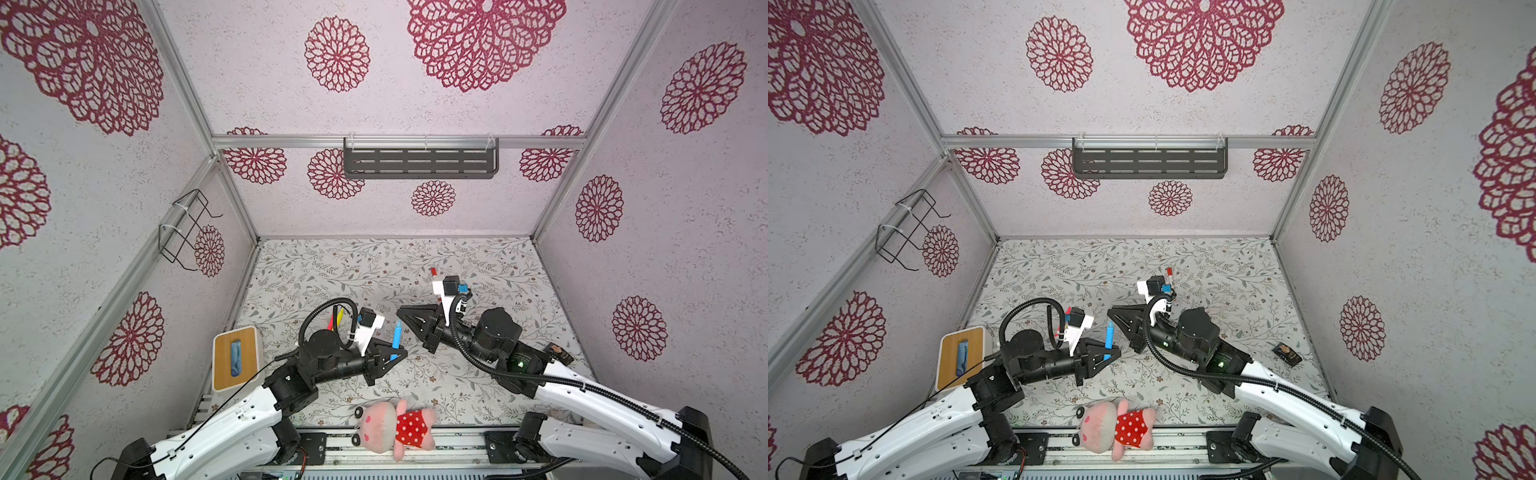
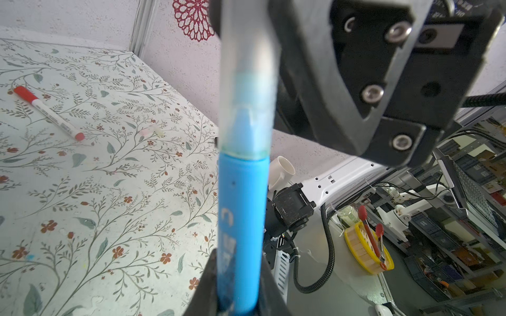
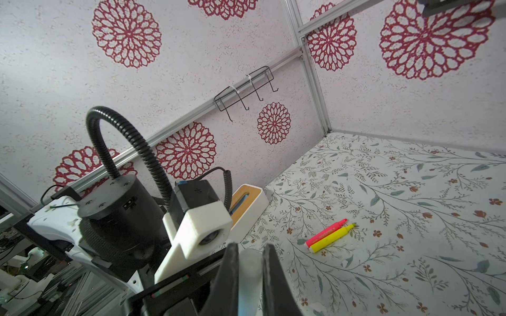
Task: Insert the pens into the pen caps
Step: 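Push the cap down over the blue marker with the right gripper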
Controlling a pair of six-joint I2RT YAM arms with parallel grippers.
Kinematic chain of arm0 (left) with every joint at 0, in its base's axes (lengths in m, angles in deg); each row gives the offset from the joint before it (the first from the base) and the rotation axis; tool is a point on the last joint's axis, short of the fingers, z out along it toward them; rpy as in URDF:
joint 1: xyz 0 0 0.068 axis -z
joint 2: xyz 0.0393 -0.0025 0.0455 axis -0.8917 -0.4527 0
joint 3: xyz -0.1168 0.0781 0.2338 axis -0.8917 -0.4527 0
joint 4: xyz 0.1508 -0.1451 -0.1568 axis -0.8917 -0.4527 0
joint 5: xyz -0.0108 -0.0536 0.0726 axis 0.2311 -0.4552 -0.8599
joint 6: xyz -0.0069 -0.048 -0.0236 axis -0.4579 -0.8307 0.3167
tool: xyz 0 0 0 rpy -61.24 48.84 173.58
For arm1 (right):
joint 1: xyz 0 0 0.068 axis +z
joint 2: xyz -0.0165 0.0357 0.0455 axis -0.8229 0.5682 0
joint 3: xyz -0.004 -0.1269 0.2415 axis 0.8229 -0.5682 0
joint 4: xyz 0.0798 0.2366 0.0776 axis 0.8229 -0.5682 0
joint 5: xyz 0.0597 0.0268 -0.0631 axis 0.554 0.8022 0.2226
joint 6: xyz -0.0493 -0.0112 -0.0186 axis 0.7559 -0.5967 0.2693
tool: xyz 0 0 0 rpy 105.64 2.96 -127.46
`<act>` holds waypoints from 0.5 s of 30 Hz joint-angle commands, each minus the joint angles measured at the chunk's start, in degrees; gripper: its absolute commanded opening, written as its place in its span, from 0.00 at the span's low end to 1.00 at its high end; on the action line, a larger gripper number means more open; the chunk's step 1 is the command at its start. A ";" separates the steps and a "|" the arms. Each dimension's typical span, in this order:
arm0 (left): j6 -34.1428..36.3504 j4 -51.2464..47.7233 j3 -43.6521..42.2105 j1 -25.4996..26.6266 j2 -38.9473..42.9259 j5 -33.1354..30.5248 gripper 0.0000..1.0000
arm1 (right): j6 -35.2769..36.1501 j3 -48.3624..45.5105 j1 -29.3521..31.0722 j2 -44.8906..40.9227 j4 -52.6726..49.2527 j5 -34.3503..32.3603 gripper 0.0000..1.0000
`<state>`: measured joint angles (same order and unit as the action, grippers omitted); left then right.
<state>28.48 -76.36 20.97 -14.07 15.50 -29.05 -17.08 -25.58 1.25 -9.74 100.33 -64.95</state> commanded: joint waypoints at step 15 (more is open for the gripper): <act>1.38 9.49 4.04 -4.45 -0.52 -6.27 0.00 | 3.98 0.02 3.94 -0.86 -13.79 7.18 0.18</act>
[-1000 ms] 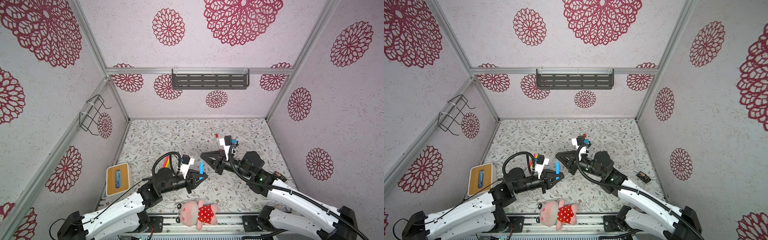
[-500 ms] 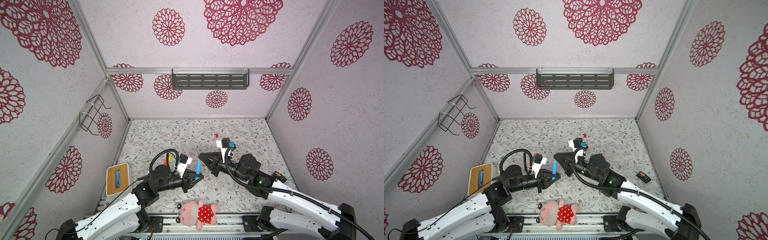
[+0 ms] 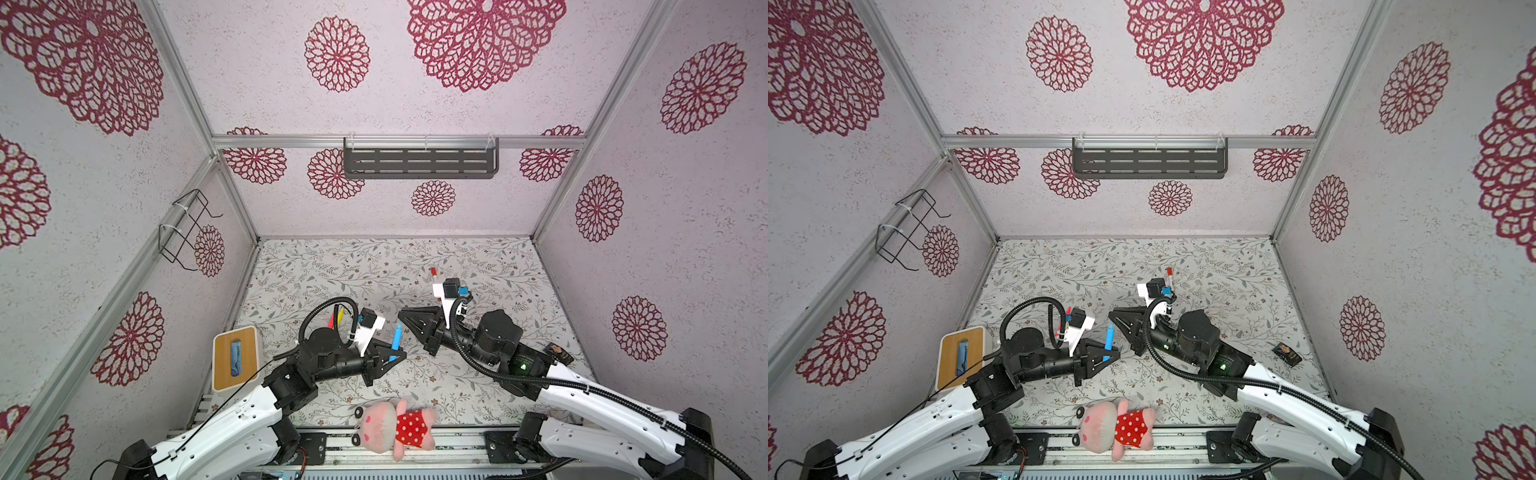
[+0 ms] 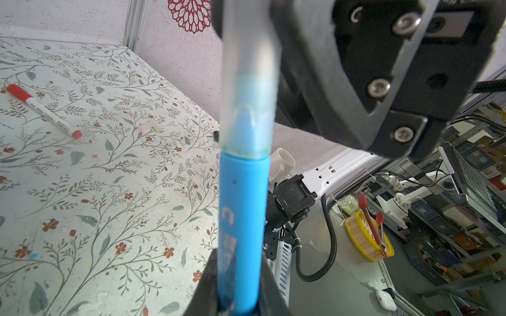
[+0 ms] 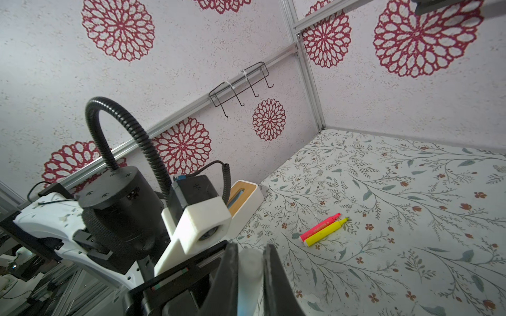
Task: Insert the pens into the pen caps
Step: 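Push the cap down over the blue marker with the right gripper, then open the right gripper and draw it back from the capped blue marker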
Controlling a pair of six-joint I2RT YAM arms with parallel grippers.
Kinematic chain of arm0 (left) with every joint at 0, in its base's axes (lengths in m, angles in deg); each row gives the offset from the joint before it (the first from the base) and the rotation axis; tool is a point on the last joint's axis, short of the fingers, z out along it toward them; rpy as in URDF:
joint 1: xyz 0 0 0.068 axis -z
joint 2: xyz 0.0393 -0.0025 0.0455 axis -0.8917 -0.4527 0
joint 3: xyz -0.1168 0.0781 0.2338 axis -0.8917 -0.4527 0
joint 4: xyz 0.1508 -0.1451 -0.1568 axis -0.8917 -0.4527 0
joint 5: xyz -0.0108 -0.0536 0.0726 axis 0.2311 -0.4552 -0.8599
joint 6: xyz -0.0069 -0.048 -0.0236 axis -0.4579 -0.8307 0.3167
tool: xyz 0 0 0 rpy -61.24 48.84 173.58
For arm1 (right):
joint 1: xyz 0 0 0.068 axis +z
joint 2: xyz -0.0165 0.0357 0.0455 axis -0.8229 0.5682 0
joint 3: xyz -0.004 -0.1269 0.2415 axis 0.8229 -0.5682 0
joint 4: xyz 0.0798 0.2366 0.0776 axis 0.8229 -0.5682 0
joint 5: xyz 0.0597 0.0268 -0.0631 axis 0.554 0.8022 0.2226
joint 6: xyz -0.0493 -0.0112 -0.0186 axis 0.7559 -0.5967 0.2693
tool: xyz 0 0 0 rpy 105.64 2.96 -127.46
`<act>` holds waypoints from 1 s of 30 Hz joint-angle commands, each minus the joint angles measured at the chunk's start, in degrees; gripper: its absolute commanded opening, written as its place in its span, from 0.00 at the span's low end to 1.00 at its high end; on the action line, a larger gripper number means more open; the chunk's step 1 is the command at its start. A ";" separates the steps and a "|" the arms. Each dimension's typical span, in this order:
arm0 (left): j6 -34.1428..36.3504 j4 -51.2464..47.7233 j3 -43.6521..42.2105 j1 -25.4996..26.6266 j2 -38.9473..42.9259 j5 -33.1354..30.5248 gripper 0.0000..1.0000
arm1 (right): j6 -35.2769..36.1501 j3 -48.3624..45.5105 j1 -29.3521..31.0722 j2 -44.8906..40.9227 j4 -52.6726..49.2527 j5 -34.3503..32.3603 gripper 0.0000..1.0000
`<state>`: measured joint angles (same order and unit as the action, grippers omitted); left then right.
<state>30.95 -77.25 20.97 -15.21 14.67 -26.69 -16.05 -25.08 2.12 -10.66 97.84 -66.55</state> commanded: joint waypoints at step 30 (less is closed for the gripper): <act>2.12 6.08 1.03 1.81 2.26 -15.91 0.00 | 3.72 16.24 -0.53 -1.01 -21.66 -6.75 0.64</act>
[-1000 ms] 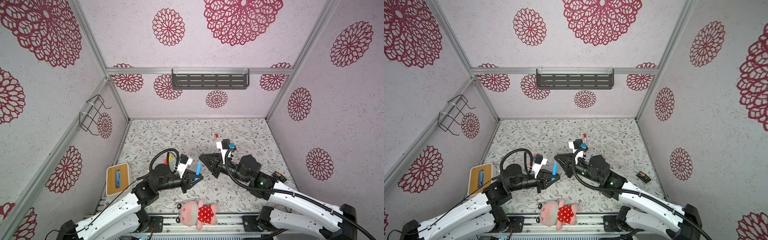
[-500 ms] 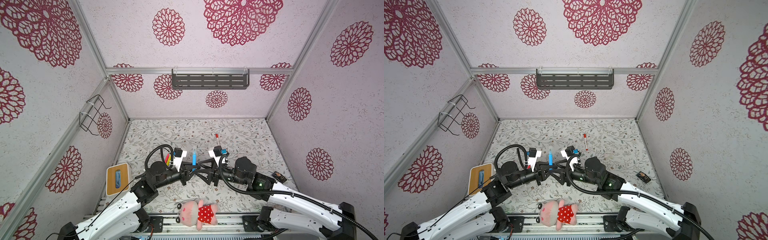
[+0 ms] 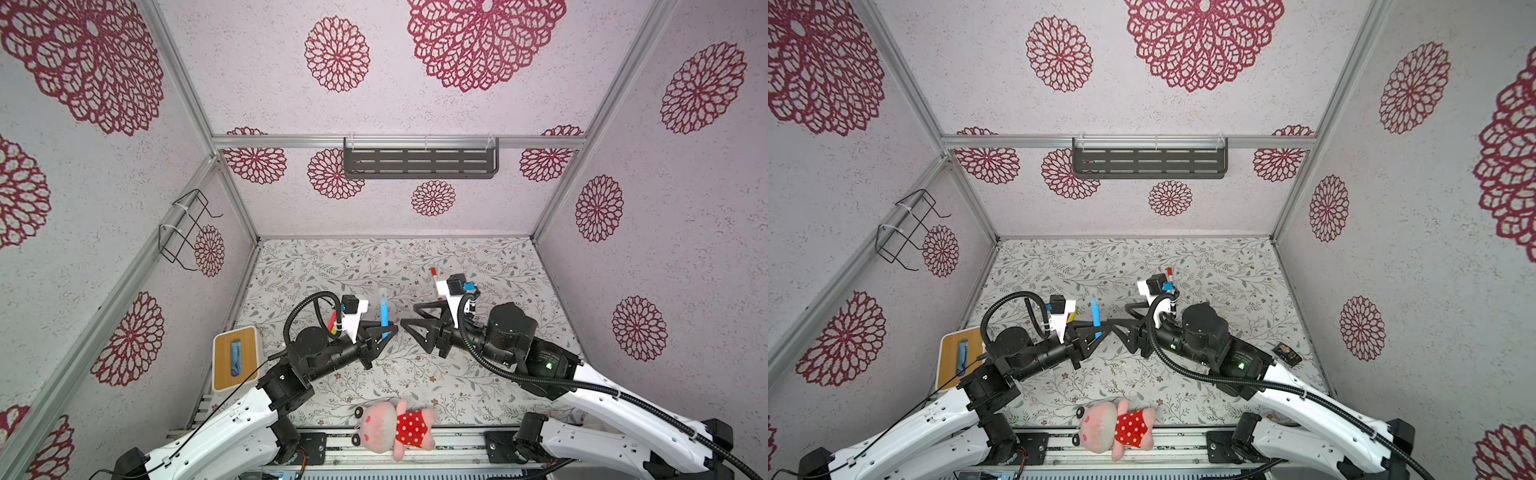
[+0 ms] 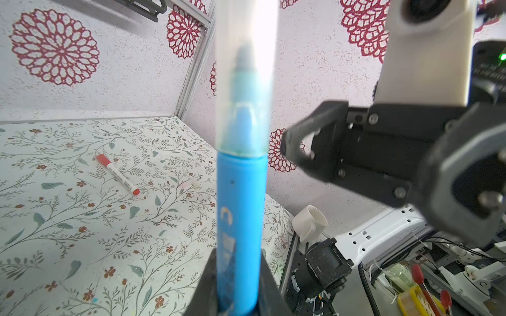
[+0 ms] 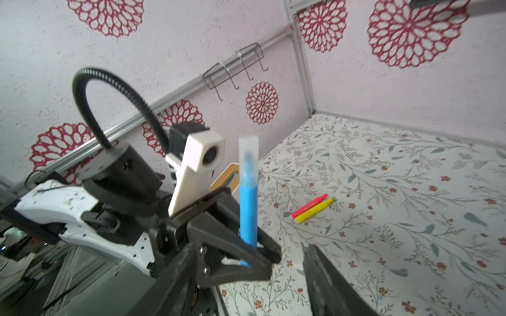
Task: Insert the pens into the pen caps
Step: 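Open the right gripper and draw it back from the capped blue marker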
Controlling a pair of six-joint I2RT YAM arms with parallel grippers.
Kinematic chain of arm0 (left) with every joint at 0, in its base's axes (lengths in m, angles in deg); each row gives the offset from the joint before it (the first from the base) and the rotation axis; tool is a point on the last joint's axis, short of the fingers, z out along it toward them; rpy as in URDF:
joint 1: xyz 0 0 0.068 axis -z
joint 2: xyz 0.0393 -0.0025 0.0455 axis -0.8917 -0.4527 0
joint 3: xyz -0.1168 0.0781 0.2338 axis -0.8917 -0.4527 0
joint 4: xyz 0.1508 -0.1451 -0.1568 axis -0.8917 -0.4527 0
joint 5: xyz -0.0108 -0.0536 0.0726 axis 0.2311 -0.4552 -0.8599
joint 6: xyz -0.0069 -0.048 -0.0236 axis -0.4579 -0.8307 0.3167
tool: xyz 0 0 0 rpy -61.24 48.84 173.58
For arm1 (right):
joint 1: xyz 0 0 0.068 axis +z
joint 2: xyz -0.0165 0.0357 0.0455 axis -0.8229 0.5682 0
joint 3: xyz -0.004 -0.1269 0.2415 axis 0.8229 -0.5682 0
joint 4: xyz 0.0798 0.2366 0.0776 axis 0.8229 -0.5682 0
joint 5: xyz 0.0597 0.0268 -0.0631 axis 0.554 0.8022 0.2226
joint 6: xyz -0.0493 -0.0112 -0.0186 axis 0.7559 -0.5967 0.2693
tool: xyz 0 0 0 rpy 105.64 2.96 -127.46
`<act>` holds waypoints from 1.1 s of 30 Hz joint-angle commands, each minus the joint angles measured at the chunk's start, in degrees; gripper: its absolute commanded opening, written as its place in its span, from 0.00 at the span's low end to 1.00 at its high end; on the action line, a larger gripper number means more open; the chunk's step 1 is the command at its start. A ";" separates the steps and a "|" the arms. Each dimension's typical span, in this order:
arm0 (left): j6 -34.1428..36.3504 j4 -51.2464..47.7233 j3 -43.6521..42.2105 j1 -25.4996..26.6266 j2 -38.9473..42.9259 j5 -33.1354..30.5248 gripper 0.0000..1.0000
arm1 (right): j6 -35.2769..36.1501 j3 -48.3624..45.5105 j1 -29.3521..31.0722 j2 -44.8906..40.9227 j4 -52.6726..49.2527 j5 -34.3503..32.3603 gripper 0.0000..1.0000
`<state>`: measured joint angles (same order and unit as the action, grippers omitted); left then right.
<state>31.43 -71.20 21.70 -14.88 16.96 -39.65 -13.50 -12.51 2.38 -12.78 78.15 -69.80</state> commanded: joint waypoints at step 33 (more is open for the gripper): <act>4.55 -2.30 1.10 7.82 -2.43 -9.92 0.00 | 2.26 17.79 -1.70 17.25 -7.24 3.99 0.23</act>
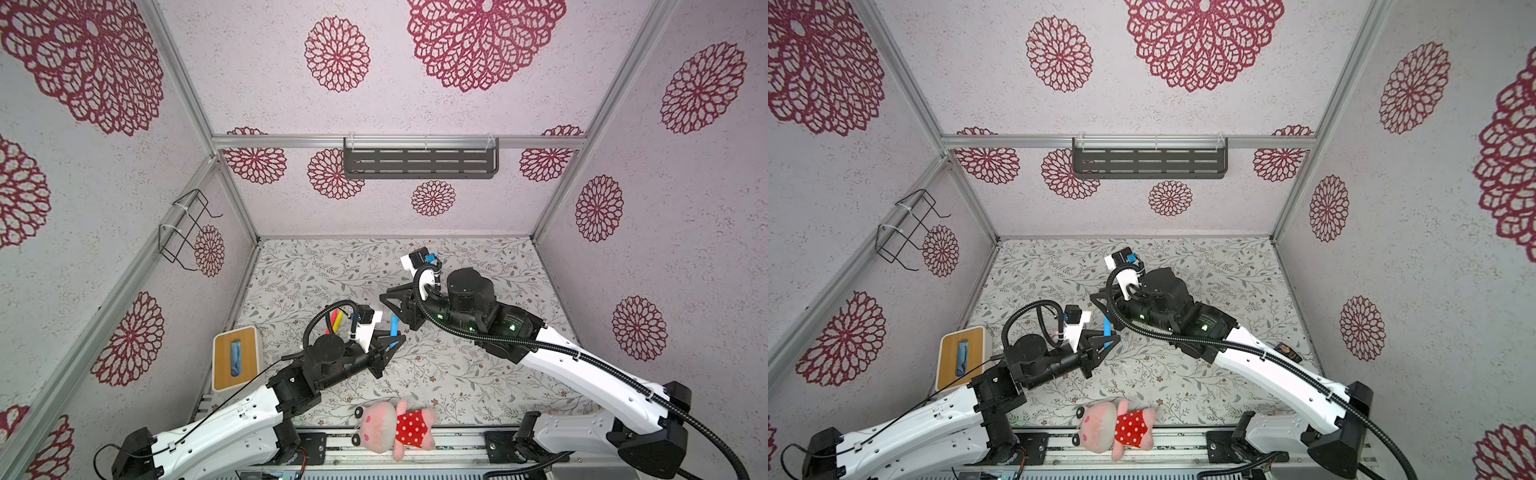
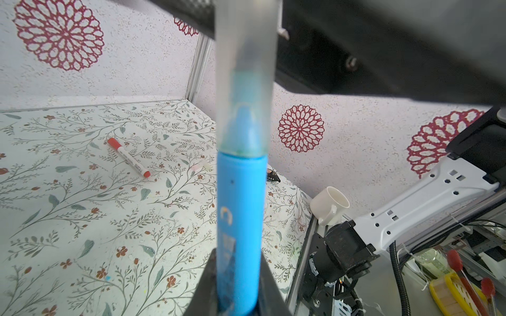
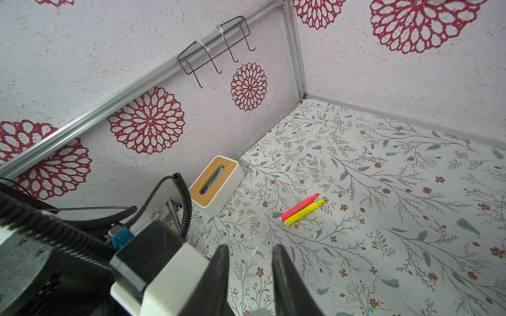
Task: Insert the pens into the pen caps
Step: 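Open the right gripper and draw it back from the capped blue marker, then bring the right gripper back and close it on the capped blue marker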
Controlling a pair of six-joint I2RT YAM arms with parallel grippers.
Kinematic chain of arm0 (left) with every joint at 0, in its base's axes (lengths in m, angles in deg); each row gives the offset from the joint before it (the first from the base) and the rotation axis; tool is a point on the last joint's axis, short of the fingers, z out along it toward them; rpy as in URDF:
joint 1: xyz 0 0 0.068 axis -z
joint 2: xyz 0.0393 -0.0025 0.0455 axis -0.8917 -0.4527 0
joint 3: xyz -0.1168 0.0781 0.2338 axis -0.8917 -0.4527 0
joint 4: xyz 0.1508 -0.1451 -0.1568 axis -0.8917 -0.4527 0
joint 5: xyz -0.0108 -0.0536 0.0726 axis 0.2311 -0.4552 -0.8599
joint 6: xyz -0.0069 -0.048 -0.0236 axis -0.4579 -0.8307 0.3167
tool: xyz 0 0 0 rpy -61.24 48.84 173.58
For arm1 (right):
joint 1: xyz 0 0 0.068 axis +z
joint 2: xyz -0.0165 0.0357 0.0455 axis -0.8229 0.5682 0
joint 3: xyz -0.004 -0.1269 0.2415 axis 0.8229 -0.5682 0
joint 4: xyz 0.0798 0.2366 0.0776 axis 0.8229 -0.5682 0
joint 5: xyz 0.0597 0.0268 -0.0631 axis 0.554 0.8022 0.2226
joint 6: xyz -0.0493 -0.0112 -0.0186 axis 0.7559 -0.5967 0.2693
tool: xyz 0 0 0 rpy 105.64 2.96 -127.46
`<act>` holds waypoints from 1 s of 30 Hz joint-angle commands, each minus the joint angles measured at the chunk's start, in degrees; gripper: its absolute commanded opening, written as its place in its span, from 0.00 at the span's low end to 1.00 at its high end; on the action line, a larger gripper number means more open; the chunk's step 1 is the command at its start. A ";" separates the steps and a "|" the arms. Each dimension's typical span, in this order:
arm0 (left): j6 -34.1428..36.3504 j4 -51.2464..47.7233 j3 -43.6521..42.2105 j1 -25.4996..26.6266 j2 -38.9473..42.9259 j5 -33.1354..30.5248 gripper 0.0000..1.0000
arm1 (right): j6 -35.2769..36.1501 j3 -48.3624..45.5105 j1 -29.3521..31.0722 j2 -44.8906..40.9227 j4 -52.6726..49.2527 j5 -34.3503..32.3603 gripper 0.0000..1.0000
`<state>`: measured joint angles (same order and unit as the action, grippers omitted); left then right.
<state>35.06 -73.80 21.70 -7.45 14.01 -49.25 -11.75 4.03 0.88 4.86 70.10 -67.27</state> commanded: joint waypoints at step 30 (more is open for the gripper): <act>-2.05 2.20 3.12 -11.07 3.96 6.88 0.00 | -8.96 -27.82 8.02 -3.75 12.03 0.68 0.00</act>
<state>36.11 -85.93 21.72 -14.22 14.67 -38.08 -18.46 -18.09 3.45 0.36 93.01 -72.93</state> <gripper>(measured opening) 0.180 0.145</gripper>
